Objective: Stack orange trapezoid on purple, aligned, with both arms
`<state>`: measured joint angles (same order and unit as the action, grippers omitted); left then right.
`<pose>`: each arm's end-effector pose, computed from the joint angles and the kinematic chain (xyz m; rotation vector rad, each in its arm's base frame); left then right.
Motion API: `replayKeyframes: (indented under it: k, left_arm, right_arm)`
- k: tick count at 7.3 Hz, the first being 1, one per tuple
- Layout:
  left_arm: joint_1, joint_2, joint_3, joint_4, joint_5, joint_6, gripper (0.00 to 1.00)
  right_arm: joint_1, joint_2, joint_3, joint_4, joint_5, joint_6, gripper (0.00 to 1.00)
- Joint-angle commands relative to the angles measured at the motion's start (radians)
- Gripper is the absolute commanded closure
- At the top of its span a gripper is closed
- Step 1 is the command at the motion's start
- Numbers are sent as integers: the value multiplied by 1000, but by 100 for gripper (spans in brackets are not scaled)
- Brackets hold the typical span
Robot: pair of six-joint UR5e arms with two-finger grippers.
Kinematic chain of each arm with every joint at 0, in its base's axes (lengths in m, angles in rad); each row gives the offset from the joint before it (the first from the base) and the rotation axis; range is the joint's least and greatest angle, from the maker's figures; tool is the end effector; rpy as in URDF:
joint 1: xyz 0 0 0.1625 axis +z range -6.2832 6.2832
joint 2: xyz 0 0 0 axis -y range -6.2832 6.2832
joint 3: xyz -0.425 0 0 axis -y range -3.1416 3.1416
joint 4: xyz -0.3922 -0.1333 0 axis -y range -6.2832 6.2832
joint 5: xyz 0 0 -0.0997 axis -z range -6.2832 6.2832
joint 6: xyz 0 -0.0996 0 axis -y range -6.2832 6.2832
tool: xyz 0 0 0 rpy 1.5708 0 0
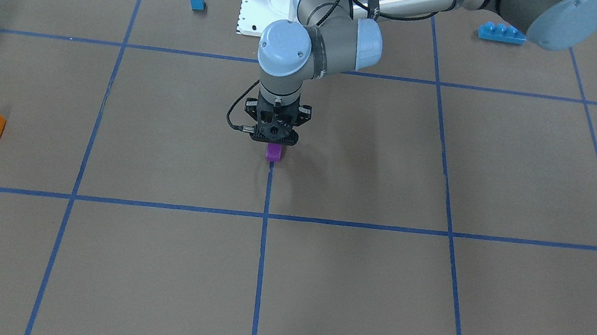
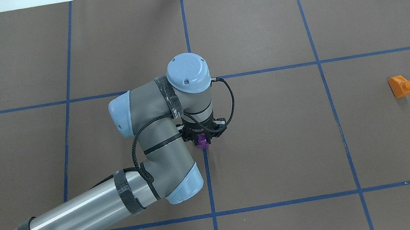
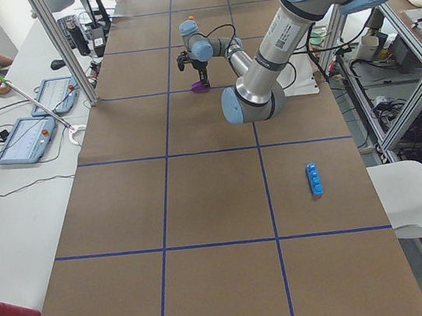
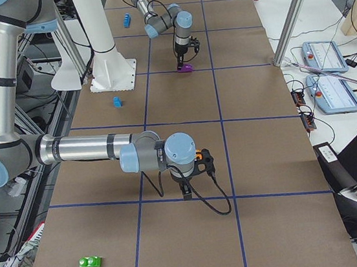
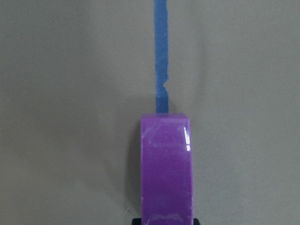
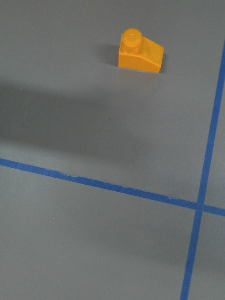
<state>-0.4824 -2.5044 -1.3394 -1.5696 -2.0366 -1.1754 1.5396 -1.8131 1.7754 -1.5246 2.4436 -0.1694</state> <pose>0.6451 -0.4378 0.1657 -0.1116 0.8118 0.0811 0.0448 -0.3918 0.6530 0.0683 -0.8716 -0.1914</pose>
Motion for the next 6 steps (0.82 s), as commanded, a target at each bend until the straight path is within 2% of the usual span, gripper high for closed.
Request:
replayKeyframes:
  k: [1, 2, 3, 5, 6]
  left_arm:
    - [2, -1, 3, -3, -1, -3, 43]
    - [2, -1, 3, -4, -1, -1, 12]
    - [-1, -2, 2, -6, -1, -1, 0]
    - [-36, -5, -32, 8, -4, -3, 0]
    - [-51, -4, -58, 28, -5, -3, 0]
  right_arm:
    - [-1, 0, -1, 0, 0, 1, 0]
    - [-3, 2, -1, 0, 0, 2, 0]
    - [-12, 2, -1, 1, -5, 5, 0]
    - [-71, 18, -13, 3, -9, 45, 0]
    - [-131, 43, -14, 48, -9, 183, 1]
